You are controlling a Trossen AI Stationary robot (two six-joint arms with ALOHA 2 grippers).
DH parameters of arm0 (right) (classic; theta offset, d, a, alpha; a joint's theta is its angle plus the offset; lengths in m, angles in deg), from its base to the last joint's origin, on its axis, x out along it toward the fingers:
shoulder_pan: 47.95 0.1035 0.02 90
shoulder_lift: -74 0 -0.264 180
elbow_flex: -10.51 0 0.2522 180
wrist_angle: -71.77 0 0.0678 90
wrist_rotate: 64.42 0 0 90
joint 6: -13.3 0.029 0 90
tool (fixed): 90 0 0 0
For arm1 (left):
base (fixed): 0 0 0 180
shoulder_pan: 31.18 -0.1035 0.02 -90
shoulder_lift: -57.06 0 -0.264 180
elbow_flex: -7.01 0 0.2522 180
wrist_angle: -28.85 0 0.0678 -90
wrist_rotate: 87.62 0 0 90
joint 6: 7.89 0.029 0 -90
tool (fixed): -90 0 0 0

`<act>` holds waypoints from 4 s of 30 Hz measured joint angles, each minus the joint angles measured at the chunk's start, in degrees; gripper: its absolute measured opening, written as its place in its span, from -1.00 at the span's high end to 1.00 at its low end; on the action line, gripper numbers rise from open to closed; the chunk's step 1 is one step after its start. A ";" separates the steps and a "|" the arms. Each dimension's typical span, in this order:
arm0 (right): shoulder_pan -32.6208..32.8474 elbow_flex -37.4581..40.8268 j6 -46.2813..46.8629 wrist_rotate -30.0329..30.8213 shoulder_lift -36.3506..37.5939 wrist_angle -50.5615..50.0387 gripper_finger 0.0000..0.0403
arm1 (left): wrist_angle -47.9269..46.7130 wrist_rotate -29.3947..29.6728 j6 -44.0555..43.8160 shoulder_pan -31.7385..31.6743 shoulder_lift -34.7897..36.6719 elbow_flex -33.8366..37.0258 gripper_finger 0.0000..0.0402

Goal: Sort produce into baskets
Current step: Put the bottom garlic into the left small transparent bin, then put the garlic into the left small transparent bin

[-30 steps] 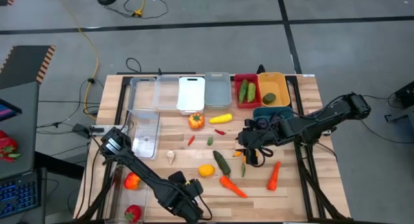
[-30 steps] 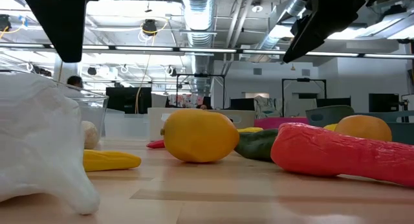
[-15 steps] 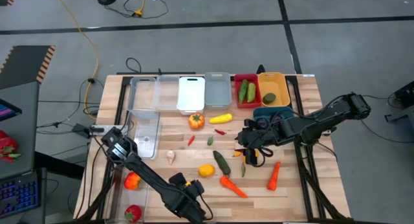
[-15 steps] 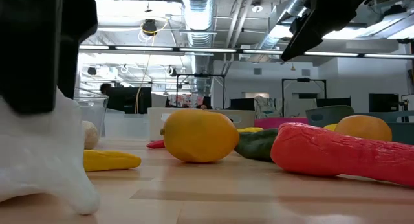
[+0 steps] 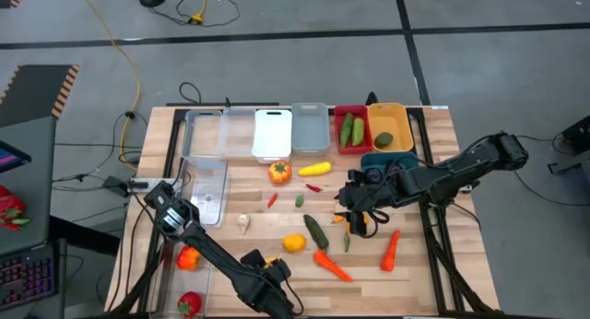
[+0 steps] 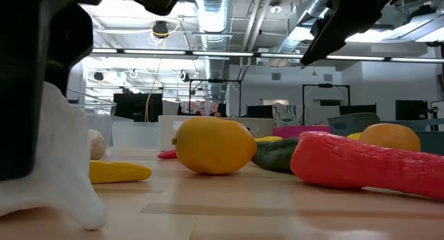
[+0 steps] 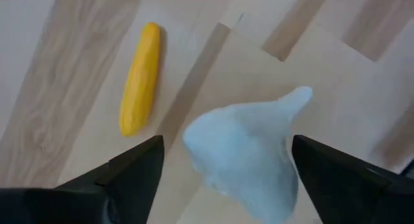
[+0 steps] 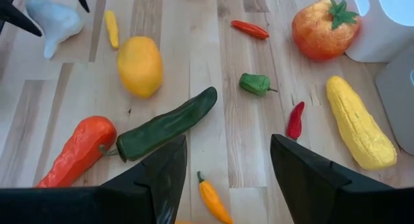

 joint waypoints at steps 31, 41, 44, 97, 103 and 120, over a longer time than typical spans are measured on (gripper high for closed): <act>0.00 0.00 0.00 0.01 0.00 -0.10 -0.24 | -17.71 1.47 22.29 -5.19 2.68 -10.10 -0.04; 0.00 0.00 0.00 0.01 0.00 -0.15 -0.24 | -24.55 10.10 39.21 -15.68 16.70 -11.21 -0.05; -0.07 0.00 0.00 0.02 0.00 -0.10 -0.24 | -24.56 12.64 43.67 -20.59 21.81 -11.21 -0.05; -0.37 0.00 -0.02 0.25 0.00 -0.19 -0.24 | -12.48 11.29 69.07 -94.92 36.59 27.23 -0.11; -0.37 0.00 -0.02 0.25 0.00 -0.19 -0.24 | -11.67 11.10 69.04 -94.90 36.59 27.23 -0.14; -0.37 0.00 -0.02 0.25 0.00 -0.19 -0.24 | -11.27 13.55 65.38 -94.90 36.59 27.23 -0.24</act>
